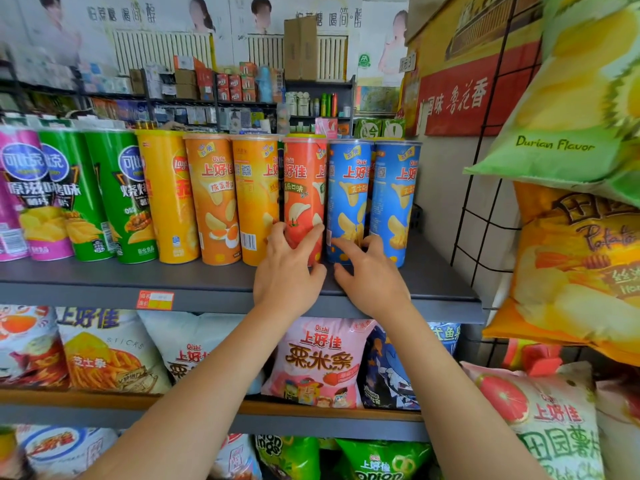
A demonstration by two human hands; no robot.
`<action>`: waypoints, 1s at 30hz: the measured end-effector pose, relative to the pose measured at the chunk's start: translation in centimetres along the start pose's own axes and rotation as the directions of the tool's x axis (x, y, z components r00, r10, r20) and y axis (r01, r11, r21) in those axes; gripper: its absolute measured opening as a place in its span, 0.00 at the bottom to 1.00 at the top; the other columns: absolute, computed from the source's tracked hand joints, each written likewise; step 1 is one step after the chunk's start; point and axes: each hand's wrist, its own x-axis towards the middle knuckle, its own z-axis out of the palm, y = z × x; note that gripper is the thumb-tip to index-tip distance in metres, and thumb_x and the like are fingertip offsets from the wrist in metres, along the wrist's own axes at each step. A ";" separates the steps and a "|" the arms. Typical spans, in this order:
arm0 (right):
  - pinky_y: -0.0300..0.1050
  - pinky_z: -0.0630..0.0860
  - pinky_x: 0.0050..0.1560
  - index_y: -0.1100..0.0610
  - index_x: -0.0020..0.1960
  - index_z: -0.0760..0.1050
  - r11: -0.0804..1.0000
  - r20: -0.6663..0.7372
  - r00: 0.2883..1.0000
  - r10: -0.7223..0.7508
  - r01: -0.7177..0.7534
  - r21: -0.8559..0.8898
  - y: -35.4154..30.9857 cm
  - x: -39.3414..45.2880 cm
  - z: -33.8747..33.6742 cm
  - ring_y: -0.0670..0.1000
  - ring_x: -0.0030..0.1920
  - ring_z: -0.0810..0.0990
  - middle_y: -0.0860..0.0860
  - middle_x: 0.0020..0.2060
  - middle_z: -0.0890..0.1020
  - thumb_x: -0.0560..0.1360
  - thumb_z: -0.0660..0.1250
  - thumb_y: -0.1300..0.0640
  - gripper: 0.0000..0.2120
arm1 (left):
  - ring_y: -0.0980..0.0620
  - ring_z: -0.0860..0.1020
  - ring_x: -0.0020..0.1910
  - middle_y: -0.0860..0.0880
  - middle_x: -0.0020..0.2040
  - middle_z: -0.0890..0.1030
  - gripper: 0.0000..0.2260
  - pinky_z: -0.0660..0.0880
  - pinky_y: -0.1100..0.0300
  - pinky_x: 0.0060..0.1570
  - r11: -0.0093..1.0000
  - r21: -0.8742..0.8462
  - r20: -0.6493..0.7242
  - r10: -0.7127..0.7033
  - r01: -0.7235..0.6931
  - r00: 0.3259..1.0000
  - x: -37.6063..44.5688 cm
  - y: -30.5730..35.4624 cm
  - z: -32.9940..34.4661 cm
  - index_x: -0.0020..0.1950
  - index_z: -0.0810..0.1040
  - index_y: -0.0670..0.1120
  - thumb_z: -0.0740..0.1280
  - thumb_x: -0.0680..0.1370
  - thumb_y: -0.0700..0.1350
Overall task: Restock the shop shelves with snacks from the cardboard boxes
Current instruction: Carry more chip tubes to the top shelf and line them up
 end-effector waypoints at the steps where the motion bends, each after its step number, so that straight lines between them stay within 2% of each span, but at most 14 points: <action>1: 0.56 0.76 0.57 0.44 0.75 0.66 1.000 0.011 1.000 0.006 -0.006 0.002 0.0 0.0 0.0 0.63 0.57 0.75 0.58 0.65 0.67 0.80 0.63 0.49 0.24 | 0.40 0.69 0.67 0.43 0.75 0.57 0.28 0.76 0.49 0.55 1.000 0.006 0.015 -0.006 0.006 1.000 0.0 0.0 0.0 0.78 0.61 0.60 0.64 0.79 0.52; 7: 0.54 0.70 0.65 0.40 0.78 0.59 0.999 0.084 0.996 0.027 -0.023 -0.045 -0.3 0.4 -0.1 0.63 0.63 0.70 0.59 0.70 0.62 0.80 0.60 0.49 0.27 | 0.40 0.70 0.66 0.43 0.76 0.55 0.27 0.75 0.48 0.59 0.999 0.036 0.034 -0.014 0.013 0.999 0.2 0.0 0.3 0.78 0.59 0.62 0.62 0.80 0.54; 10: 0.54 0.68 0.66 0.41 0.78 0.61 0.998 0.087 0.996 0.036 -0.031 -0.063 -0.8 0.0 -0.2 0.62 0.64 0.69 0.58 0.69 0.62 0.81 0.59 0.49 0.25 | 0.40 0.70 0.65 0.43 0.74 0.57 0.27 0.76 0.48 0.58 0.999 0.024 0.019 -0.021 0.020 1.000 0.2 -0.1 0.5 0.77 0.60 0.62 0.62 0.79 0.54; 12: 0.55 0.71 0.64 0.43 0.76 0.64 0.999 0.055 0.998 0.022 -0.020 -0.032 -0.8 -0.2 -0.2 0.62 0.61 0.71 0.58 0.69 0.63 0.81 0.60 0.50 0.24 | 0.40 0.69 0.66 0.42 0.73 0.57 0.27 0.75 0.47 0.60 0.999 0.026 0.019 -0.018 0.018 1.000 0.4 -0.2 0.6 0.78 0.59 0.62 0.63 0.79 0.54; 13: 0.55 0.74 0.61 0.45 0.75 0.67 1.000 0.009 1.000 -0.003 0.002 0.016 -0.8 -0.3 -0.2 0.61 0.59 0.73 0.57 0.67 0.65 0.80 0.62 0.52 0.23 | 0.40 0.68 0.67 0.43 0.73 0.57 0.28 0.74 0.47 0.61 0.999 0.026 0.023 -0.020 0.019 1.000 0.4 -0.3 0.7 0.78 0.59 0.62 0.63 0.79 0.55; 15: 0.52 0.77 0.55 0.51 0.70 0.73 0.980 -0.169 0.986 -0.014 0.047 0.195 -0.6 -0.5 -0.2 0.58 0.54 0.77 0.55 0.61 0.70 0.77 0.66 0.58 0.21 | 0.40 0.67 0.68 0.43 0.73 0.57 0.28 0.73 0.46 0.63 1.000 0.018 0.028 -0.025 0.025 0.999 0.5 -0.4 0.8 0.78 0.59 0.62 0.63 0.79 0.55; 17: 0.48 0.76 0.53 0.56 0.63 0.75 0.930 -0.376 0.913 0.160 -0.011 0.368 -0.1 -0.4 -1.0 0.57 0.53 0.77 0.54 0.56 0.71 0.75 0.67 0.62 0.17 | 0.40 0.67 0.67 0.43 0.72 0.59 0.28 0.73 0.46 0.64 1.000 0.008 0.031 -0.030 0.029 0.999 0.4 -0.4 0.7 0.78 0.58 0.62 0.63 0.79 0.55; 19: 0.51 0.75 0.50 0.59 0.60 0.71 0.887 -0.470 0.802 0.368 -0.152 0.436 0.6 0.0 -2.3 0.59 0.52 0.76 0.56 0.56 0.71 0.74 0.68 0.63 0.16 | 0.41 0.68 0.66 0.44 0.69 0.60 0.28 0.74 0.46 0.63 0.999 0.011 0.045 -0.036 0.036 0.998 0.4 -0.4 0.6 0.78 0.57 0.63 0.62 0.79 0.56; 21: 0.54 0.75 0.51 0.59 0.62 0.68 0.864 -0.437 0.772 0.462 -0.278 0.421 1.6 0.5 -3.0 0.62 0.54 0.75 0.58 0.58 0.71 0.73 0.68 0.62 0.19 | 0.42 0.69 0.63 0.44 0.65 0.62 0.28 0.74 0.48 0.61 0.999 0.022 0.064 -0.043 0.041 0.997 0.4 -0.2 0.4 0.79 0.56 0.63 0.61 0.80 0.56; 24: 0.59 0.75 0.57 0.60 0.67 0.65 0.834 -0.232 0.833 0.502 -0.396 0.384 2.5 0.9 -2.8 0.63 0.60 0.75 0.60 0.62 0.72 0.76 0.67 0.60 0.22 | 0.42 0.69 0.61 0.43 0.63 0.63 0.28 0.73 0.49 0.61 0.998 0.046 0.087 -0.055 0.051 0.995 0.4 -0.1 0.2 0.79 0.55 0.63 0.61 0.80 0.56; 26: 0.61 0.75 0.59 0.60 0.68 0.63 0.842 -0.141 0.861 0.488 -0.423 0.335 2.9 1.1 -2.6 0.63 0.61 0.76 0.61 0.63 0.74 0.78 0.67 0.59 0.22 | 0.41 0.69 0.61 0.43 0.63 0.63 0.29 0.72 0.49 0.61 0.997 0.057 0.096 -0.061 0.055 0.993 0.5 -0.1 0.2 0.79 0.54 0.63 0.60 0.80 0.56; 30: 0.61 0.76 0.58 0.61 0.69 0.63 0.845 -0.092 0.869 0.486 -0.441 0.302 2.9 1.6 -3.0 0.63 0.60 0.77 0.61 0.62 0.77 0.79 0.66 0.57 0.21 | 0.41 0.68 0.63 0.44 0.64 0.63 0.29 0.71 0.50 0.62 0.995 0.081 0.127 -0.075 0.064 0.989 0.6 -0.1 0.2 0.79 0.53 0.63 0.60 0.80 0.57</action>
